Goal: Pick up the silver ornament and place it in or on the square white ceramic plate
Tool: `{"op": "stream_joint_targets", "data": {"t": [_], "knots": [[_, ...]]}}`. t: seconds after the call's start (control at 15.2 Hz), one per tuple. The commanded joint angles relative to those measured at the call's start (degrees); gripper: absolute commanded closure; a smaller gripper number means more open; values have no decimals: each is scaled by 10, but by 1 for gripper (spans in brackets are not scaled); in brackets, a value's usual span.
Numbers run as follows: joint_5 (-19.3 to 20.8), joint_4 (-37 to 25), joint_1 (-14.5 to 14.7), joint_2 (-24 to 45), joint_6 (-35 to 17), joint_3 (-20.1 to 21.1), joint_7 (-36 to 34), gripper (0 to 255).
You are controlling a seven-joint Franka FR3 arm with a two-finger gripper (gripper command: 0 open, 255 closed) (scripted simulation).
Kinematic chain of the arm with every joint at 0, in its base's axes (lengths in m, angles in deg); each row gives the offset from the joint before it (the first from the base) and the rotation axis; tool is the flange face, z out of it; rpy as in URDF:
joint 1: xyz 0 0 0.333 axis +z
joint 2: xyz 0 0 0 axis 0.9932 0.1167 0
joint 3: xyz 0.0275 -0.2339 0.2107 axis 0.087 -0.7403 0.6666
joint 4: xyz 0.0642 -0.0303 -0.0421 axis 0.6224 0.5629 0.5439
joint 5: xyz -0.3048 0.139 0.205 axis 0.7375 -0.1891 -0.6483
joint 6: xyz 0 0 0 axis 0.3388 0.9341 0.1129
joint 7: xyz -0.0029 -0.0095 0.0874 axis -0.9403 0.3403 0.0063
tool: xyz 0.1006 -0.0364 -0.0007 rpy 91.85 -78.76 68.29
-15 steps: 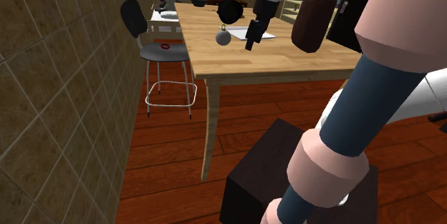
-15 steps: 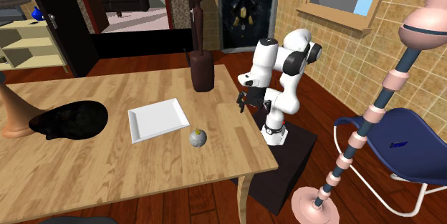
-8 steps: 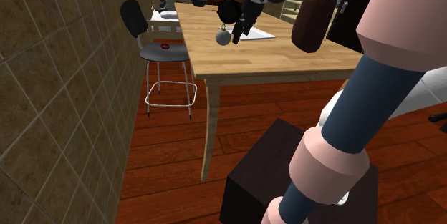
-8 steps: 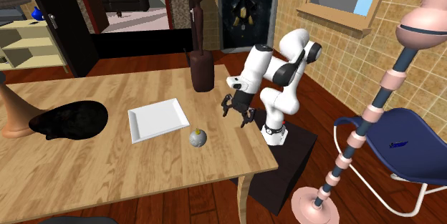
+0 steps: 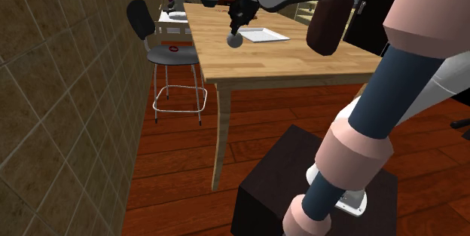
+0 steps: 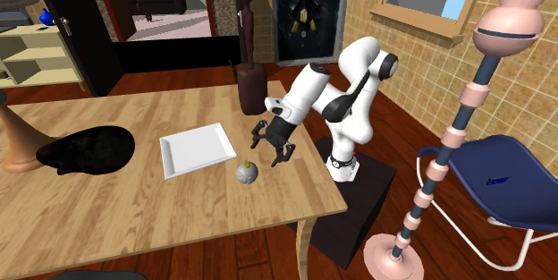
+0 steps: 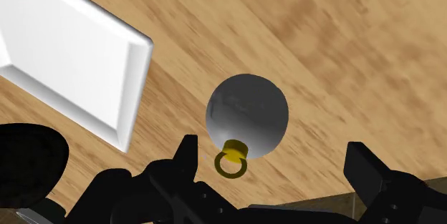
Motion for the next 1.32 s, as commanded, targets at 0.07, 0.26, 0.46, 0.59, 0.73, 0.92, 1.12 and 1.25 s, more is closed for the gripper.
{"op": "stream_joint_targets", "data": {"t": [0.07,0.26,0.46,0.59,0.73,0.92,1.12,1.25], "knots": [[34,-23,-18,30,-38,8,-20,0],[41,-19,-22,46,-58,7,-24,0],[48,-17,-26,62,-78,6,-29,0],[52,-16,-29,71,-88,6,-31,0],[52,-16,-29,71,-88,6,-31,0],[52,-16,-29,71,-88,6,-31,0],[52,-16,-29,71,-87,6,-31,255],[52,-15,-29,71,-88,5,-31,255]]}}
